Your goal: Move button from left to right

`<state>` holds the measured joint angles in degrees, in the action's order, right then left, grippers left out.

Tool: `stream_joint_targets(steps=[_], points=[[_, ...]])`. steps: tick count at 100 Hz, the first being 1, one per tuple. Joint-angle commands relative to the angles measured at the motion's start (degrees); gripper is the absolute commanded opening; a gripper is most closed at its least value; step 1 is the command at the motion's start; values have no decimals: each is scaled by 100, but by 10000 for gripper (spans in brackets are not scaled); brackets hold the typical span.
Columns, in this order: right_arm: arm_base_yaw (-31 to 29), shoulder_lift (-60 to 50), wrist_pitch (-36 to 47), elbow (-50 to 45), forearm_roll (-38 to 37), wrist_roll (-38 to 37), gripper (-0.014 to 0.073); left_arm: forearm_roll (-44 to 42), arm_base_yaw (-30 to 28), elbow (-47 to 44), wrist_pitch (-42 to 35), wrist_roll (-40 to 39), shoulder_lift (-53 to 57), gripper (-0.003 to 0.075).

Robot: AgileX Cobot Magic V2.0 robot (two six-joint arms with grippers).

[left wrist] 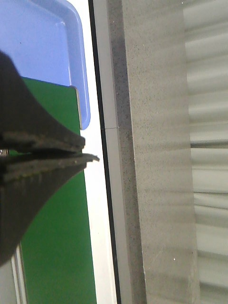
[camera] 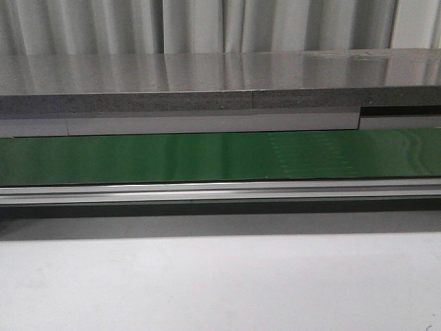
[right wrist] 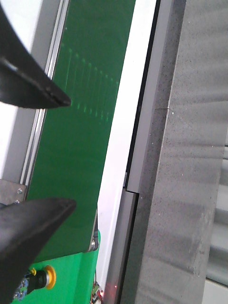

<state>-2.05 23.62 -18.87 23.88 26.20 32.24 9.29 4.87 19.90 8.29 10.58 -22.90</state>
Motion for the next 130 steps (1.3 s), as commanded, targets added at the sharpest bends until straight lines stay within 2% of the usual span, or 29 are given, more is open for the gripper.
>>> stream_joint_targets(steps=[1,22,29,41,59,130], points=[[24,-62,269,101,126,14,424,66,46,153,-439,4,-18,-20],[24,-62,160,101,126,14,421,66,46,153,-439,4,-18,-20],[24,-62,160,101,126,14,386,66,46,153,-439,4,-18,-20],[24,-62,160,101,126,14,230,66,46,153,-439,4,-18,-20],[24,-62,160,101,126,14,-71,66,46,153,-439,4,-18,-20],[24,-62,160,101,137,14,-67,66,46,153,-439,4,-18,-20]])
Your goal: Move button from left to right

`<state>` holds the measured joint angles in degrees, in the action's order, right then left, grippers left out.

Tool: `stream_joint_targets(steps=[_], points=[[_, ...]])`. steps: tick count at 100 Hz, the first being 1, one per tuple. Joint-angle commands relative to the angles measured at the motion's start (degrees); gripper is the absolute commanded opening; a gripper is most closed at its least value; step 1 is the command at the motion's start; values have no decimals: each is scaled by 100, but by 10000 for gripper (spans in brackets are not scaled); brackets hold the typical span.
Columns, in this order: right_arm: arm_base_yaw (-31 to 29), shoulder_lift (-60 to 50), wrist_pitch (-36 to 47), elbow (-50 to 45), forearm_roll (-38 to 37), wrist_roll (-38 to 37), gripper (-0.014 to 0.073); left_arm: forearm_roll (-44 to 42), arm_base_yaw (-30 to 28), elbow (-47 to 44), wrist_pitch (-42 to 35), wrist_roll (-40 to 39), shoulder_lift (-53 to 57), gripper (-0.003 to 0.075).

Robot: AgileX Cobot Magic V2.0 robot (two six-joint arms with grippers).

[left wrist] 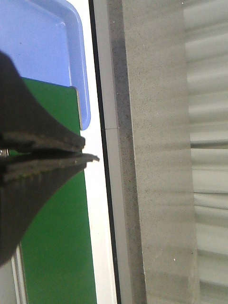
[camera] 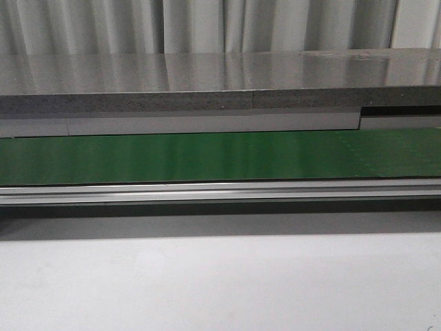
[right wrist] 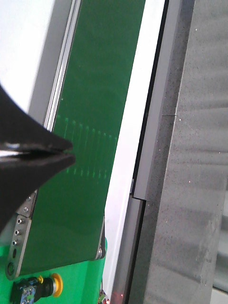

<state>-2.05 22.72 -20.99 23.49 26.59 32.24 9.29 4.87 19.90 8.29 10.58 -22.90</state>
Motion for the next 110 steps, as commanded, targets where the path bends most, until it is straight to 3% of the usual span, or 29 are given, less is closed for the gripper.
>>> stream_joint_targets(steps=[1,32,53,70,110], points=[[24,28,372,140,98,14,-67,66,46,153,-439,4,-18,-20],[40,-11,391,140,26,-37,-67,66,46,153,-439,4,-18,-20],[380,-527,455,2,-1425,-1598,-67,66,46,153,-439,4,-18,-20],[560,-1073,948,-623,-2264,-2788,-67,66,46,153,-439,4,-18,-20],[575,-2466,1621,-2045,-2444,-3188,-67,66,46,153,-439,4,-18,-20]])
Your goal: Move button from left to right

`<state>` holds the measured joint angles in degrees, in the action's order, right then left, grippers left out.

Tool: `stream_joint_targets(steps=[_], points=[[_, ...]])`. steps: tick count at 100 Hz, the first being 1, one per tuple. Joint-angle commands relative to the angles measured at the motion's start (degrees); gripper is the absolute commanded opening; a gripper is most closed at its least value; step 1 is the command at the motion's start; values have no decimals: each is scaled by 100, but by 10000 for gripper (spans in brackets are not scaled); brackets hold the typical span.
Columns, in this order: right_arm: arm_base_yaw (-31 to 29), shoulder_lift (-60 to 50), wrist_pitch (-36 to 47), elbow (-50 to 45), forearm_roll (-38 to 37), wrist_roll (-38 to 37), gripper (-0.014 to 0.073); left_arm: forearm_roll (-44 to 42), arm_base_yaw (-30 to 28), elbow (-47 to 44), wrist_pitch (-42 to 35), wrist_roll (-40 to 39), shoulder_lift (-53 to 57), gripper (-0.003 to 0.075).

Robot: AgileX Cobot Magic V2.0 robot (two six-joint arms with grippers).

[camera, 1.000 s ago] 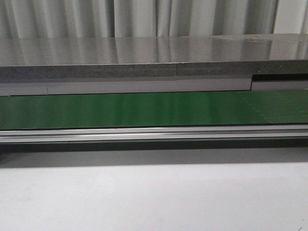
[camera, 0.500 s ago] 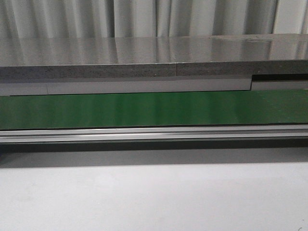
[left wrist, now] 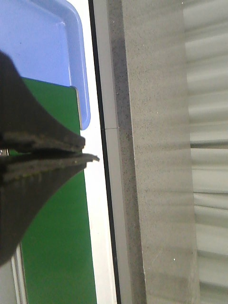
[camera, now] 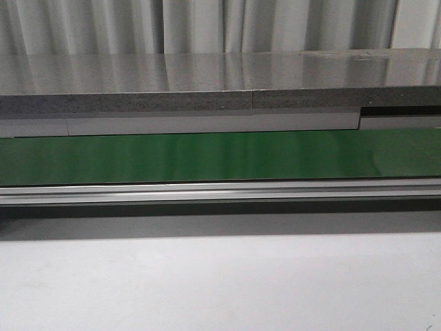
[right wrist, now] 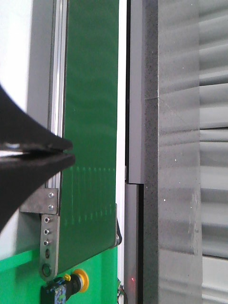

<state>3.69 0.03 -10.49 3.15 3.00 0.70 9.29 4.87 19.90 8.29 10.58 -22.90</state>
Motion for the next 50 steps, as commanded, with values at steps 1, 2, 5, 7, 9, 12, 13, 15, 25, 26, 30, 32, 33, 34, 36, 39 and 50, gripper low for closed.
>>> stream_joint_targets(steps=[1,2,5,7,9,12,13,15,25,26,30,32,33,34,36,39,50], points=[[1,-206,584,-26,-85,-33,-67,66,46,153,-439,4,-18,-20],[1,-206,598,-52,-85,-33,-67,66,46,153,-439,4,-18,-20],[1,-186,659,-97,-85,-33,-67,66,46,153,-439,4,-18,-20],[1,-180,674,-129,-97,-33,-67,66,46,153,-439,4,-18,-20],[1,-180,682,-160,-103,-33,-67,66,46,153,-439,4,-18,-20],[1,-186,709,-202,-103,-33,-67,66,46,153,-439,4,-18,-20],[1,-186,719,-213,-103,-33,-67,66,46,153,-439,4,-18,-20],[1,-186,745,-241,-110,-33,-67,66,46,153,-439,4,-18,-20],[1,-186,908,-388,-110,-33,-67,66,46,153,-439,4,-18,-20],[1,-186,867,-388,-110,-33,-67,66,46,153,-439,4,-18,-20],[1,-186,841,-388,-110,-33,-67,66,46,153,-439,4,-18,-20],[1,-186,846,-388,-110,-33,-67,66,46,153,-439,4,-18,-20],[1,-186,846,-388,-110,-33,-67,66,46,153,-439,4,-18,-20],[1,-186,846,-388,-110,-33,-67,66,46,153,-439,4,-18,-20],[1,-186,846,-388,-110,-33,-67,66,46,153,-439,4,-18,-20],[1,-186,846,-388,-110,-33,-67,66,46,153,-439,4,-18,-20],[1,-186,840,-388,-94,-33,-67,66,46,153,-439,4,-18,-20]])
